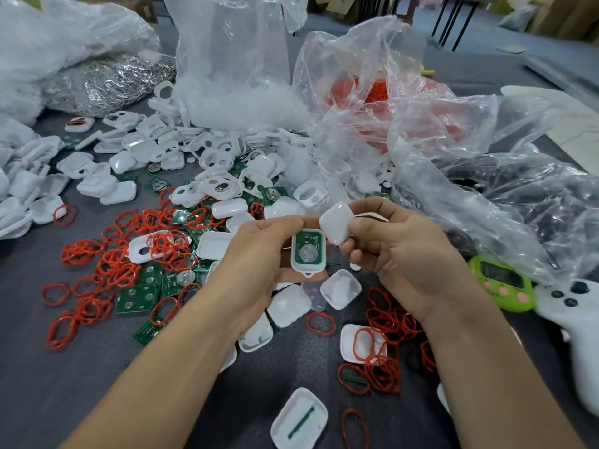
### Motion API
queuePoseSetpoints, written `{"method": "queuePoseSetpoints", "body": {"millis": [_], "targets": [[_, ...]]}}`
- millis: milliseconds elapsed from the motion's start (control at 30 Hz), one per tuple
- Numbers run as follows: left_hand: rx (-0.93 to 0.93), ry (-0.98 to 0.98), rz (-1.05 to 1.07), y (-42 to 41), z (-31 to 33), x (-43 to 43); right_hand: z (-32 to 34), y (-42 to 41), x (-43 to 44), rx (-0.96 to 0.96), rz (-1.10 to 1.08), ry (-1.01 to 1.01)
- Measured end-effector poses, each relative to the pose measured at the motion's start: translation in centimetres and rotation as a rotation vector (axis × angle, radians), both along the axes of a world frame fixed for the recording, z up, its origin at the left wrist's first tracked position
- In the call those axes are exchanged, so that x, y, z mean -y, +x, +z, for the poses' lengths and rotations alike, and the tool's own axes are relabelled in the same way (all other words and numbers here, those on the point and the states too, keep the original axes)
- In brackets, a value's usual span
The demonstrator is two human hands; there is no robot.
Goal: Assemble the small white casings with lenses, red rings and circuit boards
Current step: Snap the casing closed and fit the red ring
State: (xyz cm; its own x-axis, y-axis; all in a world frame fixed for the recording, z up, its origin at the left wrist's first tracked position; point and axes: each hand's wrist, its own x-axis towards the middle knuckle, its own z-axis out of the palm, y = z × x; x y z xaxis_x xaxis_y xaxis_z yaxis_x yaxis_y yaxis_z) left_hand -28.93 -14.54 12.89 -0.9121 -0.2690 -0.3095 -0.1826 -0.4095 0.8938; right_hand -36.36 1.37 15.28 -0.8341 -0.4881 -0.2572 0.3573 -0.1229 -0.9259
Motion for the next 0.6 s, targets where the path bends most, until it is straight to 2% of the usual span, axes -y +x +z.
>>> {"method": "queuePoseSetpoints", "body": {"millis": [100,367,600], "targets": [[0.016,0.022,-0.028,0.0,-0.1,0.04,-0.08,0.27,0.12,-0.191,0.031,0.112],[0.016,-0.051,-0.097,0.23,-0.28,0.22,-0.22,0.64,0.61,-0.451,0.08,0.238],[0.007,-0.066,-0.081,0.19,-0.32,0.13,-0.6,1.0,0.99,-0.565,0.087,0.362]]}}
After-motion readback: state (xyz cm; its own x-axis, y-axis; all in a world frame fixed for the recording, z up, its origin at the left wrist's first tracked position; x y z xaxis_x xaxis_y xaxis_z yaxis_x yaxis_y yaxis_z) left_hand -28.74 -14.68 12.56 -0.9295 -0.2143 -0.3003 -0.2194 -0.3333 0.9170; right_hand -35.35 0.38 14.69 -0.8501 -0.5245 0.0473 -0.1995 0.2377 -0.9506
